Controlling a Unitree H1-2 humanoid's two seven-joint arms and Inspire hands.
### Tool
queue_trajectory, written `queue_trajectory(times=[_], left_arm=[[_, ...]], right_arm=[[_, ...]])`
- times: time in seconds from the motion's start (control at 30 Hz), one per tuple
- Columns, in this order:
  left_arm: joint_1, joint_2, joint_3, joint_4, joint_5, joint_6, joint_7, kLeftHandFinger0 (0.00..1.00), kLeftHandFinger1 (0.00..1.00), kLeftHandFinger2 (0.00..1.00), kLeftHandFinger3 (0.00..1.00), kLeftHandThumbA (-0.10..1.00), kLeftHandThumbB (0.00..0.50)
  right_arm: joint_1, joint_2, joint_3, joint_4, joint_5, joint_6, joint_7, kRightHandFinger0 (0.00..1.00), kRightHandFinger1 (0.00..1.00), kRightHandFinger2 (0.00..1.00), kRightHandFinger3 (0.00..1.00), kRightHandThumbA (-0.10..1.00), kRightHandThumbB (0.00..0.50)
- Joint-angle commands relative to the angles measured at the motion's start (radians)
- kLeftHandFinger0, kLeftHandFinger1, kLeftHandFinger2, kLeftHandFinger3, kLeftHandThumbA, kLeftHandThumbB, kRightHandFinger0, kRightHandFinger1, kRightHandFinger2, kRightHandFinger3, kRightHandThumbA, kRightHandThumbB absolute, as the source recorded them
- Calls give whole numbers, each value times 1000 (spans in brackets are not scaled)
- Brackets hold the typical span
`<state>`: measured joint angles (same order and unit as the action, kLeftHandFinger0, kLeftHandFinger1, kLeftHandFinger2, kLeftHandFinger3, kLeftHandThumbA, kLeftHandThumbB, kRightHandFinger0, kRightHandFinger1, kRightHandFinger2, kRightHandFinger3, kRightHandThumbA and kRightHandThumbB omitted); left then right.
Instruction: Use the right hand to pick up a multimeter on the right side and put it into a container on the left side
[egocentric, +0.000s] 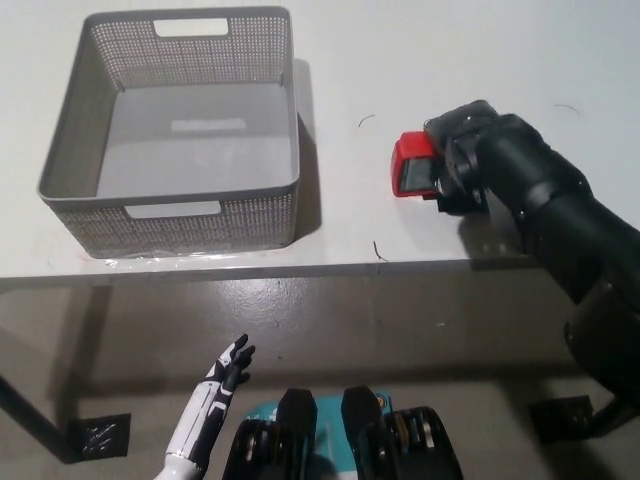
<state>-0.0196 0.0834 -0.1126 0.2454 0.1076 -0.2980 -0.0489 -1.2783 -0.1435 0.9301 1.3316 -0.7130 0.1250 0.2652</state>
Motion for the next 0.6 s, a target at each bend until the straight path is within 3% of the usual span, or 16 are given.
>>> queue_trajectory(times=[0.0,0.03,0.07,0.13,0.17,0.2,0.23,0.27,0.3,0.33,0.4,0.43,0.47,0.53,0.57], left_arm=[[-32,9,3,-10,-12,-44,-13,1000,1000,1000,1000,1000,420],[-30,9,3,-10,-14,-41,-16,1000,1000,1000,1000,1000,422],[-29,8,4,-7,-14,-42,-14,1000,1000,1000,1000,1000,425],[-27,7,5,-5,-13,-48,-13,1000,1000,1000,1000,1000,432],[-26,7,5,-5,-14,-48,-14,1000,1000,1000,1000,1000,438],[-25,8,5,-5,-15,-47,-15,1000,1000,1000,1000,1000,433],[-23,8,6,-7,-16,-44,-17,1000,1000,1000,1000,1000,434],[-20,8,6,-10,-17,-39,-18,1000,1000,1000,1000,1000,427],[-20,8,6,-10,-16,-39,-17,1000,1000,1000,1000,1000,426],[-19,12,4,-14,-5,-41,-14,1000,1000,1000,1000,1000,411],[-20,9,4,-6,-4,-53,-11,1000,1000,1000,1000,1000,411],[-19,10,5,-8,-4,-50,-10,1000,1000,1000,1000,1000,415],[-19,11,6,-10,-3,-47,-9,1000,1000,1000,1000,1000,421],[-20,11,7,-14,-3,-41,-9,1000,1000,1000,1000,1000,420],[-22,13,6,-15,-4,-40,-12,1000,1000,1000,1000,1000,419]], right_arm=[[53,-75,-184,56,129,-65,-140,169,322,440,607,-100,155],[55,-82,-239,57,161,-71,-139,147,310,427,554,-100,171],[54,-92,-304,57,209,-76,-139,48,229,330,453,-100,164],[57,-107,-442,56,290,-89,-138,0,85,279,328,-100,150],[54,-111,-509,57,334,-71,-134,11,178,450,409,-100,148],[50,-115,-599,59,396,-52,-124,21,350,776,454,-100,142],[47,-117,-665,60,445,-39,-114,15,424,850,516,-100,136],[40,-121,-756,62,514,-21,-100,11,511,864,739,-100,136],[35,-124,-812,63,547,-14,-94,8,513,865,811,-100,140],[22,-127,-936,65,649,20,-105,4,514,941,965,-100,140],[0,-136,-1094,68,763,64,-81,0,488,977,1000,-100,139],[-15,-140,-1169,71,815,92,-78,0,393,958,1000,-100,144],[-29,-145,-1232,74,859,111,-61,0,349,926,1000,-100,135],[-49,-154,-1310,74,905,134,-28,0,225,766,1000,-100,152],[-60,-160,-1356,72,927,136,-16,0,185,747,1000,-100,155]])
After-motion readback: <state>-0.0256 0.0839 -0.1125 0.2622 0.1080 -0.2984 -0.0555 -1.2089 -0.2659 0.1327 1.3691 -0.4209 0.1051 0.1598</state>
